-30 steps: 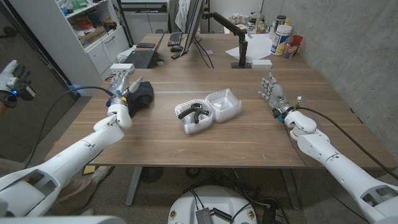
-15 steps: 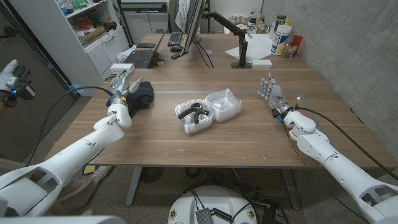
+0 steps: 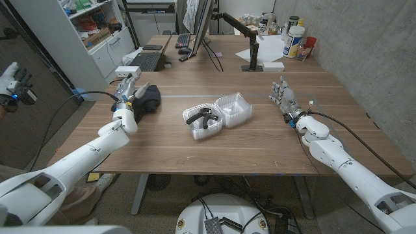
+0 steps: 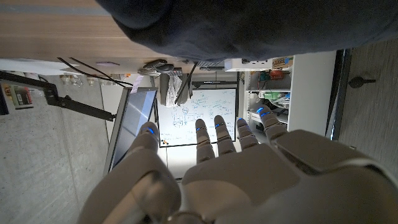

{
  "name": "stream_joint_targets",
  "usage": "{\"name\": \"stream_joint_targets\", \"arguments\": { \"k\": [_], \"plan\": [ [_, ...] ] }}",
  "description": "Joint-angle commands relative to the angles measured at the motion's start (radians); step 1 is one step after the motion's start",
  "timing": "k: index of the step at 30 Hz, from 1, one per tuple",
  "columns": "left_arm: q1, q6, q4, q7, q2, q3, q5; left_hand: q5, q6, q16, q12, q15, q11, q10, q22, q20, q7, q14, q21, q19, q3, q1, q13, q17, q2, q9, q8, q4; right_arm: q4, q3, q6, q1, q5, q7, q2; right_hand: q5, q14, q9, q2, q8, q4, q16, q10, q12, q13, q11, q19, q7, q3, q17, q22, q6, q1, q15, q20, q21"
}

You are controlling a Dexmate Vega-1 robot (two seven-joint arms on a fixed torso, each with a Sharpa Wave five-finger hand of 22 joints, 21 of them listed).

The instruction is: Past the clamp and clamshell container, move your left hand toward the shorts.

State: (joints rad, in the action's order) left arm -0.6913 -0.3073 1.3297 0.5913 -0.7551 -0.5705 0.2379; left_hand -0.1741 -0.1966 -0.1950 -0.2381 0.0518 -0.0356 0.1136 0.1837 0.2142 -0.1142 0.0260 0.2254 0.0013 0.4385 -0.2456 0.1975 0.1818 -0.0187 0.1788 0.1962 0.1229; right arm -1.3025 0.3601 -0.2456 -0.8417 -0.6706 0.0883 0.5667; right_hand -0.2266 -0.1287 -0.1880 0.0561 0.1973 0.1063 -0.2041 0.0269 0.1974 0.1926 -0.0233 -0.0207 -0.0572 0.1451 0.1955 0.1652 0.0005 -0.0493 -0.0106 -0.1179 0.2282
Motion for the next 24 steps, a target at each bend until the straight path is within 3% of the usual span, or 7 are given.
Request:
{"name": "stream_joint_targets", "arguments": {
  "k": [1, 24],
  "plan": [
    [0.005, 0.002, -0.017, -0.012, -0.005, -0.011, -0.003, 0.000, -0.009, 0.002, -0.001, 0.007, 0.000, 0.008, 0.002, 0.001, 0.002, -0.001, -0.003, 0.007, -0.001, -0.005, 0.004, 0.002, -0.005, 0.006, -0.001, 0.005, 0.002, 0.001, -0.003, 0.001, 0.002, -0.003, -0.002, 0.000, -0.008, -0.003, -0.007, 0.008, -0.001, 0.001, -0.004, 0.006, 0.003, -0.002, -0.008, -0.004, -0.004, 0.003, 0.004, 0.009, -0.004, 0.007, 0.002, -0.003],
    [0.017, -0.004, -0.044, -0.018, 0.006, -0.030, -0.005, 0.000, -0.013, 0.001, -0.001, 0.004, 0.000, 0.012, 0.002, 0.001, 0.003, -0.002, -0.004, 0.013, -0.010, 0.011, 0.004, 0.004, 0.000, 0.006, -0.001, -0.001, 0.008, 0.003, -0.002, 0.008, -0.001, 0.012, 0.000, 0.001, -0.008, -0.003, -0.009, 0.006, -0.003, 0.001, -0.005, 0.006, 0.003, 0.007, -0.010, -0.001, -0.007, 0.003, 0.004, 0.009, -0.004, 0.009, 0.001, -0.011]
  ]
}}
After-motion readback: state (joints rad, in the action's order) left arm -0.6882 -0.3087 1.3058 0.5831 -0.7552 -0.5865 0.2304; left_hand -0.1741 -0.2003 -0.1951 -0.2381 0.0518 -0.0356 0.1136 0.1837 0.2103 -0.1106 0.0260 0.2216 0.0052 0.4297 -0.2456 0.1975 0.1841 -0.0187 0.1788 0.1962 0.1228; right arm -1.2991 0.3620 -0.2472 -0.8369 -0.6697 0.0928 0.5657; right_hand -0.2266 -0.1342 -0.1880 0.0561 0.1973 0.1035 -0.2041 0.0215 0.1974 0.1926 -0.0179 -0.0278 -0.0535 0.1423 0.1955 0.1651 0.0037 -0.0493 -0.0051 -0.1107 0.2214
